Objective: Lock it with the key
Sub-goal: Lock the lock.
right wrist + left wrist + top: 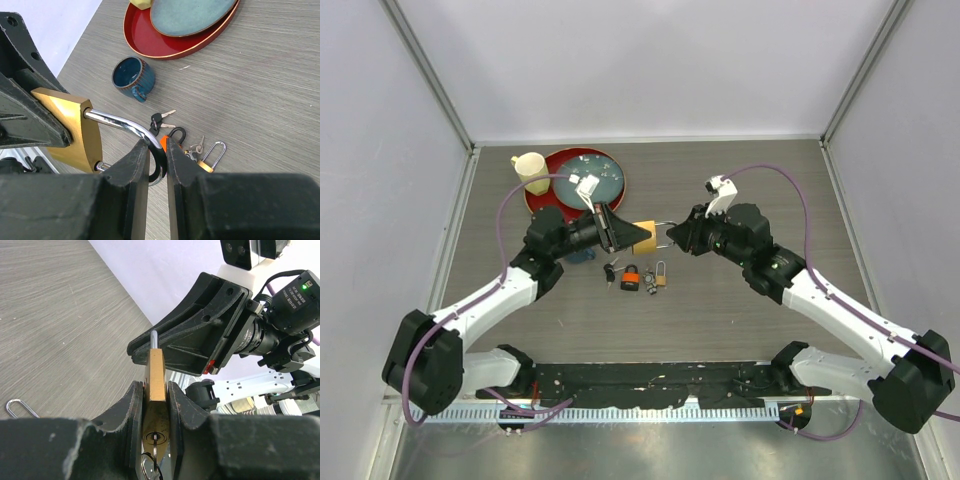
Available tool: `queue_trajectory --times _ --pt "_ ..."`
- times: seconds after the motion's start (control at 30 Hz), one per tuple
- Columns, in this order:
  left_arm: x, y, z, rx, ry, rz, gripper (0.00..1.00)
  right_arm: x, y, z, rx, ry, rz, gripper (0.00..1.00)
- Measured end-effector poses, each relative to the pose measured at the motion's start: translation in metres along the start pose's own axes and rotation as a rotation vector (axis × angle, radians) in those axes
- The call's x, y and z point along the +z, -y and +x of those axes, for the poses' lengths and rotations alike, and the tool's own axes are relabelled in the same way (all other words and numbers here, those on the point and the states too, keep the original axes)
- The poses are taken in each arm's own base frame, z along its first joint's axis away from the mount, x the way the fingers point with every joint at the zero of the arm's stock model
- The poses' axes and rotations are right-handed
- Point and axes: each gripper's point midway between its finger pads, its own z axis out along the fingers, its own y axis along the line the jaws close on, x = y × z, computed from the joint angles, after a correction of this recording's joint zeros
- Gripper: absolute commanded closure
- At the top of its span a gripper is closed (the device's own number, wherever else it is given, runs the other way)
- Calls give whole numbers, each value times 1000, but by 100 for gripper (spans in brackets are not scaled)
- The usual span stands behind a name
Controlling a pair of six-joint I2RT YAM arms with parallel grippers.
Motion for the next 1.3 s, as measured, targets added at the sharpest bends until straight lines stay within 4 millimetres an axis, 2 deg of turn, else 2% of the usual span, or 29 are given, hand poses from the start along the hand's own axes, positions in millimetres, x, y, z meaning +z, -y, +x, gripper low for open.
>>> queue_trajectory --times 1.3 --pt "12 -14 5 0 17 14 100 6 5 3 -6 -32 80 99"
